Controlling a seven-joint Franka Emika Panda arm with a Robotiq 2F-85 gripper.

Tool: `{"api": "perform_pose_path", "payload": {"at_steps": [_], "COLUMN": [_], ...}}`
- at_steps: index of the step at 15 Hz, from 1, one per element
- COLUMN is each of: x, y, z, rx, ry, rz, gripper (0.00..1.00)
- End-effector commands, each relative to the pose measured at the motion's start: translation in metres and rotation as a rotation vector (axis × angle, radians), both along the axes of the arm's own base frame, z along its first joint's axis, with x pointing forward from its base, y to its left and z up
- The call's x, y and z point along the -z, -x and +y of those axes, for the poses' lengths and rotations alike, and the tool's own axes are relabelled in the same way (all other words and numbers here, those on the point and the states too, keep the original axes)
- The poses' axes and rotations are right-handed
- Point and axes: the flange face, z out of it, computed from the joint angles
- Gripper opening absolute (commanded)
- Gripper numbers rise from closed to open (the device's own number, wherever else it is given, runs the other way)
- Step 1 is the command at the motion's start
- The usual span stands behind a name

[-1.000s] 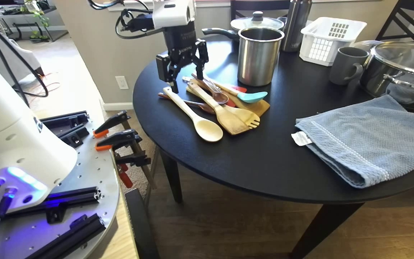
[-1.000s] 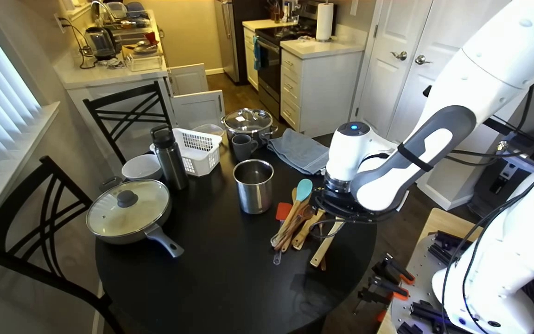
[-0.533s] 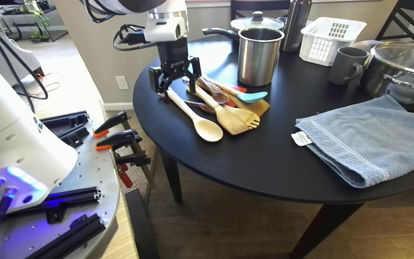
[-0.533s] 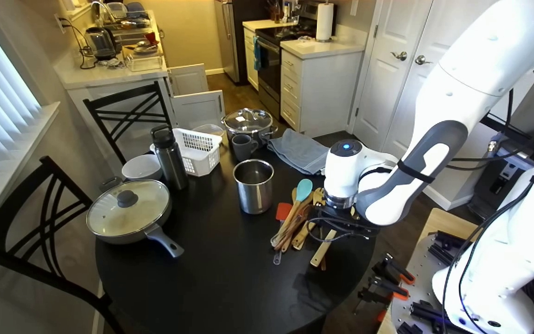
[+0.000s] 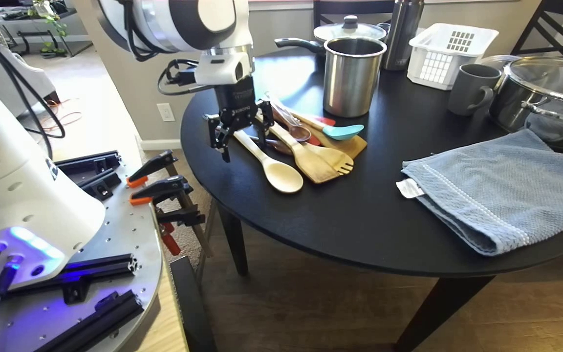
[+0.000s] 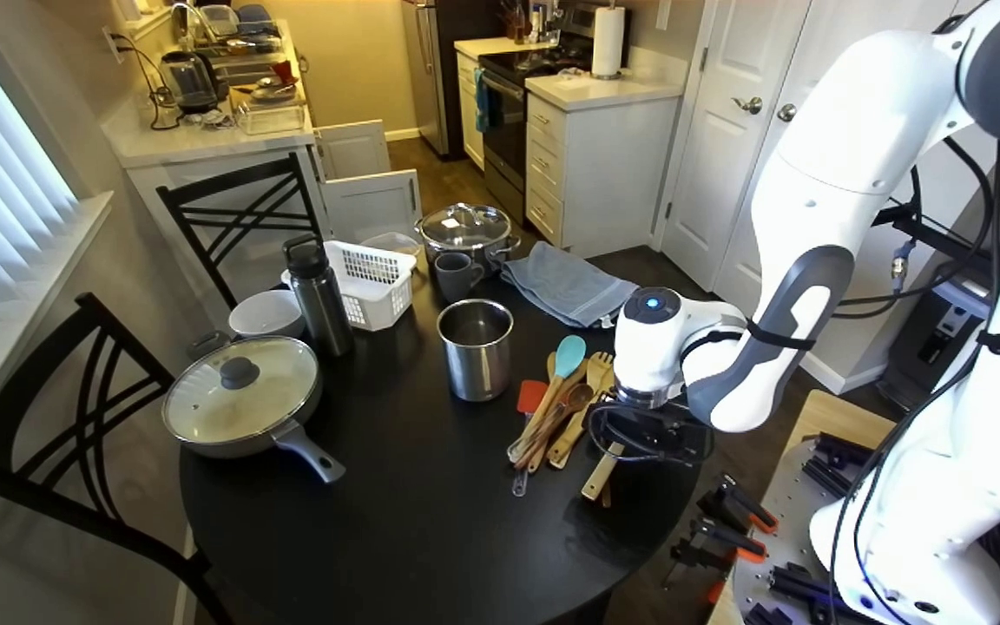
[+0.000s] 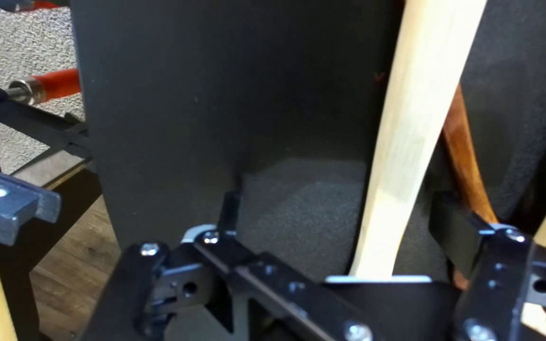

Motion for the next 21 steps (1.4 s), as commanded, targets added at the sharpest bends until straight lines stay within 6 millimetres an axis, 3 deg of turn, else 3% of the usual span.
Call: {"api": "perform_pose_path", "payload": {"at_steps": [1,2,14,15,19,21], "x": [0.009,0.01,0.003,0.001,-0.022,-0.045], "y": [0.004,0.005,0.004,0.004,0.003,0.004], "z": [-0.008,-0.011,-0.015,-0.015,-0.024,-0.029], "rx": [0.027,0.034,0.05,0.044,0.022,0.011], "ry": [-0.005,-0.005,-0.024,-0.015,0.086,0.202], "rz": [-0.042,-0.05,-0.119,-0.117,-0.12,-0.137], "gripper": [1.0,0.8,0.03,0.07,0.07,0.07]}}
